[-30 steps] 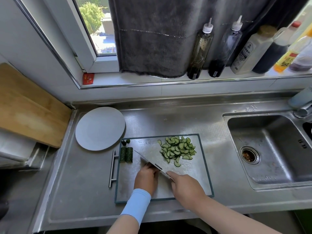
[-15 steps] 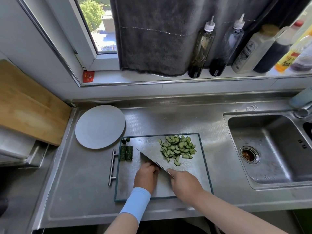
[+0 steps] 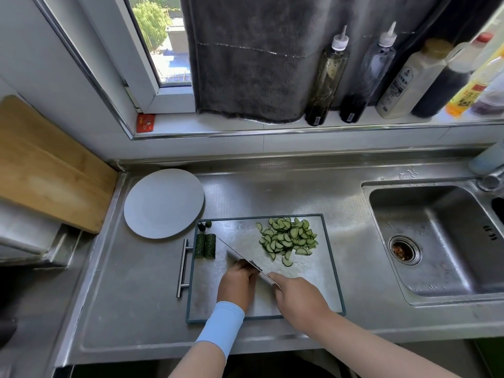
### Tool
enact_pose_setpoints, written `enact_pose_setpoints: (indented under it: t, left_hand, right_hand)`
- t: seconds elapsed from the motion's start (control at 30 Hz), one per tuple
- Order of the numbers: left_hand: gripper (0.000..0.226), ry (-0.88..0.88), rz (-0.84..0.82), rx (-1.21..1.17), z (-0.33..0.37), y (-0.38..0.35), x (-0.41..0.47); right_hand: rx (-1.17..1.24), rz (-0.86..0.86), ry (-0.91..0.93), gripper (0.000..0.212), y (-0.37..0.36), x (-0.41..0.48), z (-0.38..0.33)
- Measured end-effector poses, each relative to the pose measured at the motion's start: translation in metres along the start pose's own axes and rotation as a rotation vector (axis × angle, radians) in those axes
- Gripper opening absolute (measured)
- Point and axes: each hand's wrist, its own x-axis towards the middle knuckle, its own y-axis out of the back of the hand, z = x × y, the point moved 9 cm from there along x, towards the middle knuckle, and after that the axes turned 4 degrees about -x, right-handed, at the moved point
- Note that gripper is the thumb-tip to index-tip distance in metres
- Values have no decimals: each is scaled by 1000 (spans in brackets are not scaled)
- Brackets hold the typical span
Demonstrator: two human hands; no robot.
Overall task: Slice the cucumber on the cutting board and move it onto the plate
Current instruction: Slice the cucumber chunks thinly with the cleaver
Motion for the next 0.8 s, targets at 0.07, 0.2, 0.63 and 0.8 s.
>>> enact_pose_setpoints:
  t: [0.07,0.2,0.63,0.8]
  left_hand:
    - [24,0,-3,10,0,0,0]
    - [22,20,-14,9,-4,-4,-1]
    - [15,82,-4,-43,-18,-10,-3]
    - [19,-11,26,-18,-13,-8,-7]
  right_hand:
    - [-5,-2,1,29,1,-7,4]
    - [-15,-22,-17,33,1,-13,14]
    - [18,-46,-34,40,-3,8,4]
    - [1,-42,-28,42,-5,13,2]
